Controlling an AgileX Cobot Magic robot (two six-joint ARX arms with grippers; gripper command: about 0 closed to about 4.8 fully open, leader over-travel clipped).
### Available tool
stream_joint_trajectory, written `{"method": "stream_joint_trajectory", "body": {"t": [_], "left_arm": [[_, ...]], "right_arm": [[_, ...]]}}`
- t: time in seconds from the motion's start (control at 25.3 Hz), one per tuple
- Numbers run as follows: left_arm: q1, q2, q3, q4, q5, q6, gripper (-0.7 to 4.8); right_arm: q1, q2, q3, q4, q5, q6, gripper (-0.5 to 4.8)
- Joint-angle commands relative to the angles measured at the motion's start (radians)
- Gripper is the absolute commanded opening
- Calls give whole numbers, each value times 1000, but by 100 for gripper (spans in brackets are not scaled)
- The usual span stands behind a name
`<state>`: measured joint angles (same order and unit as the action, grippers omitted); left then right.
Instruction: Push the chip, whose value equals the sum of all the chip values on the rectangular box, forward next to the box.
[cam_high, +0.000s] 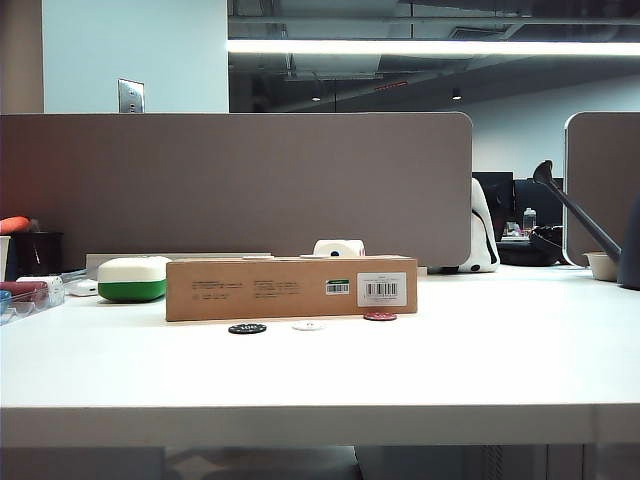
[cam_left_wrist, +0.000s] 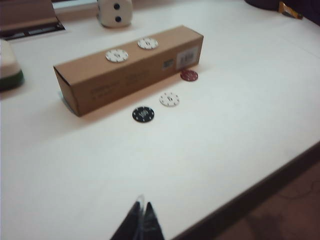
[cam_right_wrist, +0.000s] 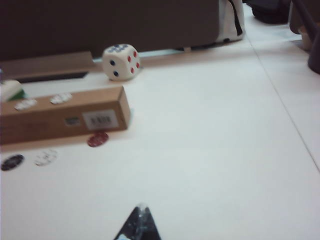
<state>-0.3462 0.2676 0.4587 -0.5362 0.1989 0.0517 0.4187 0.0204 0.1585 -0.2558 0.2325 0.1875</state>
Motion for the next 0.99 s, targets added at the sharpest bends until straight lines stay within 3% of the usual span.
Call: {"method": "stream_joint_trajectory", "body": {"t": [0.04, 0.2, 0.36, 0.39, 0.59, 0.71, 0.99], "left_arm": [[0, -51, -47, 13, 3, 0, -5], [0, -110, -121, 13, 3, 0, -5], [0, -151, -187, 12, 3, 0, -5], [0, -156, -195, 12, 3, 0, -5], [0, -188, -220, 6, 3, 0, -5], [0, -193, -222, 6, 4, 0, -5], [0, -193, -237, 6, 4, 0, -5]], "right_arm": [[-5, 1, -26, 61, 47, -16, -5], [-27, 0, -29, 146, 92, -74, -5], [-99, 1, -78, 447, 197, -288, -5], [-113, 0, -82, 467, 200, -290, -5], [-174, 0, -145, 493, 196, -127, -5], [-207, 2, -157, 385, 194, -108, -4], [-264, 2, -157, 362, 163, -287, -4]]}}
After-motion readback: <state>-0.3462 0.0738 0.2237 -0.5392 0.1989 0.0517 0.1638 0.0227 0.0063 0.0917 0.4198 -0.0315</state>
